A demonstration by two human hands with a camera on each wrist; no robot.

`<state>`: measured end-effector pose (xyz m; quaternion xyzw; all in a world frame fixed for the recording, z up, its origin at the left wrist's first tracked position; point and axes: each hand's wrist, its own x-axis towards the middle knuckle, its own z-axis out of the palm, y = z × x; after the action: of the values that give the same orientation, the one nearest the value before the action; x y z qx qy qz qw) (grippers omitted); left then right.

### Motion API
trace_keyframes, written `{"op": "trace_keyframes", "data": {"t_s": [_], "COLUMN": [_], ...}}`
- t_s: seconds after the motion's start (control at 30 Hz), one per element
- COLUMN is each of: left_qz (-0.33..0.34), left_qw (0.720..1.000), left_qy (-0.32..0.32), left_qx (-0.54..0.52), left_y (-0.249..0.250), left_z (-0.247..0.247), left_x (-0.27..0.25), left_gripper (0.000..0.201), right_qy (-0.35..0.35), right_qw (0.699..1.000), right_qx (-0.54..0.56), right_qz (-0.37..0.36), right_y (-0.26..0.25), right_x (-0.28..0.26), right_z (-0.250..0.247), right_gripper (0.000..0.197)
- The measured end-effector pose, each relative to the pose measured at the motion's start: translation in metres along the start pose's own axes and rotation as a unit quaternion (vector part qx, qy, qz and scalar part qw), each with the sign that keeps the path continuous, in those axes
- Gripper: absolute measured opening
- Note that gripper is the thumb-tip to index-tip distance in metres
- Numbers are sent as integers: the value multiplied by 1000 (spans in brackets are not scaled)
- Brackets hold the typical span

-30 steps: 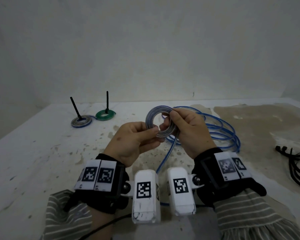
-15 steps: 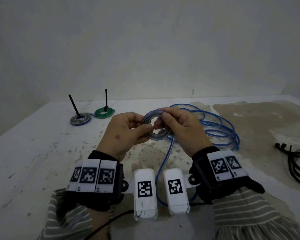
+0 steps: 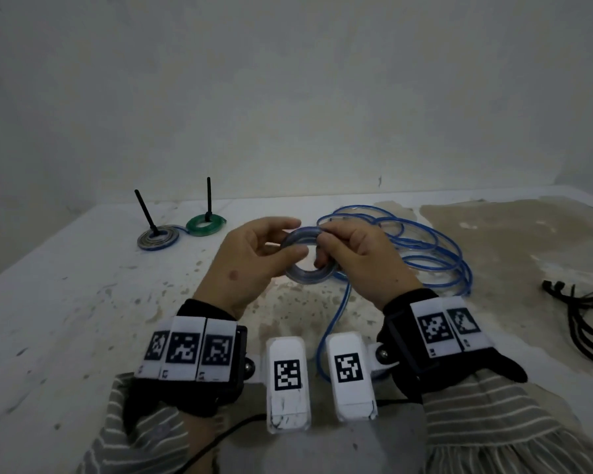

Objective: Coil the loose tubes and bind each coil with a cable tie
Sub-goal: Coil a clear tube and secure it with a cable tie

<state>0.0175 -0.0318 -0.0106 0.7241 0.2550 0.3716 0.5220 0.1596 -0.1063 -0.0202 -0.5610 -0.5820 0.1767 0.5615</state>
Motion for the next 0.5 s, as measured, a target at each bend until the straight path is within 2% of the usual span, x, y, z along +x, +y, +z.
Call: {"op": "trace_keyframes", "data": {"t_s": [0.1,0.2,0.27,0.33,0.4,0.5], "left_qz": [63,34,15,-7,-45,-87], "left_qw": [991,968,956,971,990,996], "left_qy": [-11,-49,-66,-54,-36,2], "left_qx": [120,242,285,232,125,1], "left_y": [6,6,5,3,3,1], "left_z": [-8,-9,-6,-5,-4,-2], "left_x": [-1,-2,-3,-3,-5,-4], "left_gripper": [25,14,8,8,6,5], "right_qy": [-29,-46,-42,-23,-4,1], "right_qw": [998,995,995,998,1000,999], "right_qx": [-51,-84,-88,-55,-16,31], "right_qz": [-8,-10,-9,-1,3,19], "right_y": [-4,-4,-3,-2,-2,-3], "right_x": [-1,-2,-3,-2,-1,-1], "right_z": [3,6,7,7,5,2], "right_gripper": [19,17,15,14,11,14]}}
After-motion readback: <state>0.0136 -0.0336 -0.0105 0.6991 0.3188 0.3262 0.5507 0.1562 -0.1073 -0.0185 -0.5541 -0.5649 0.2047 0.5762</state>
